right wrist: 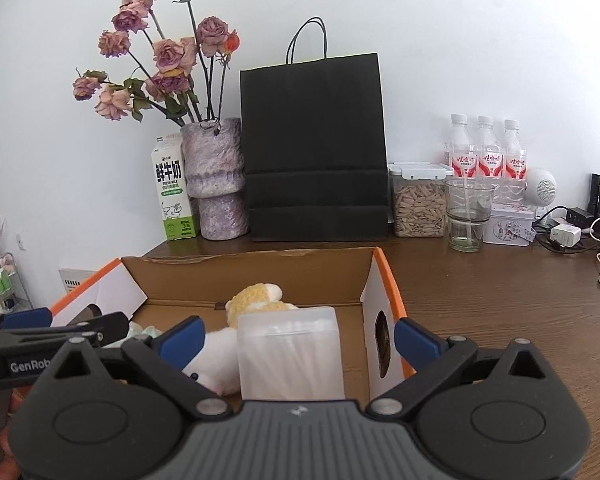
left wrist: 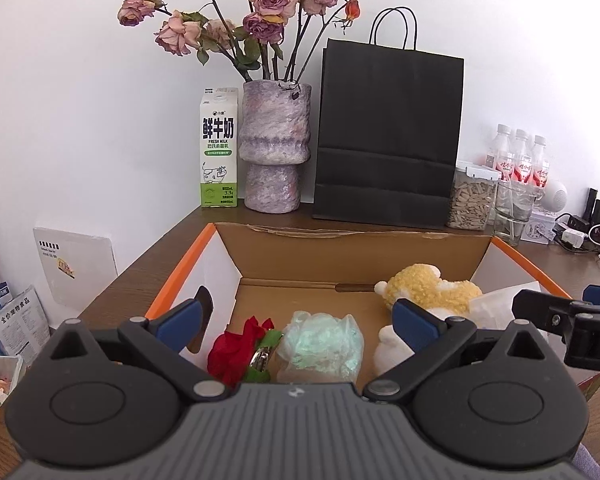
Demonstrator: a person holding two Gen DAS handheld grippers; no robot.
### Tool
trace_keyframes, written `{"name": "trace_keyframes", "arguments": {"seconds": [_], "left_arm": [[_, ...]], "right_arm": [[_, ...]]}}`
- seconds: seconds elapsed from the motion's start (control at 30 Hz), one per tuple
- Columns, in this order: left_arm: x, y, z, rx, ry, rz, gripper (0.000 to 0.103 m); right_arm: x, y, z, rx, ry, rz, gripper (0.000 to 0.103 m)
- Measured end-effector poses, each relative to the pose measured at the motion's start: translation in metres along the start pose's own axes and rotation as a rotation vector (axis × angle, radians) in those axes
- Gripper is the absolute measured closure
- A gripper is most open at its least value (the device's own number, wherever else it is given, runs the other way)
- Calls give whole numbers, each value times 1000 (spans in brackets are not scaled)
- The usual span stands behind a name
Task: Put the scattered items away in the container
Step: 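Lower the white container into the box and open the right gripper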
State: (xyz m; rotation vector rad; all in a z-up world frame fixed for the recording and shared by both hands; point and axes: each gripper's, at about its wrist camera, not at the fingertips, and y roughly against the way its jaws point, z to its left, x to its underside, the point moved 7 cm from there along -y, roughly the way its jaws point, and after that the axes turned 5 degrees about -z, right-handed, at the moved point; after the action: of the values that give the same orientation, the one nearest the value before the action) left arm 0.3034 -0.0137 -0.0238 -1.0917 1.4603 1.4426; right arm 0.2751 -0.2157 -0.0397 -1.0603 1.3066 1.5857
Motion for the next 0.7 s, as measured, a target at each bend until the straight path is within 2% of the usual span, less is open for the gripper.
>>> {"name": "trace_keyframes", "arguments": {"seconds": [0.4, 0.7], "left_arm": [[1, 4, 1, 3, 4, -14, 0], [-1, 12, 0, 22, 4, -59, 0]], "right_arm": [[7, 3, 1, 6, 12, 9, 1], [7, 12, 2, -3, 22, -17, 0]]}}
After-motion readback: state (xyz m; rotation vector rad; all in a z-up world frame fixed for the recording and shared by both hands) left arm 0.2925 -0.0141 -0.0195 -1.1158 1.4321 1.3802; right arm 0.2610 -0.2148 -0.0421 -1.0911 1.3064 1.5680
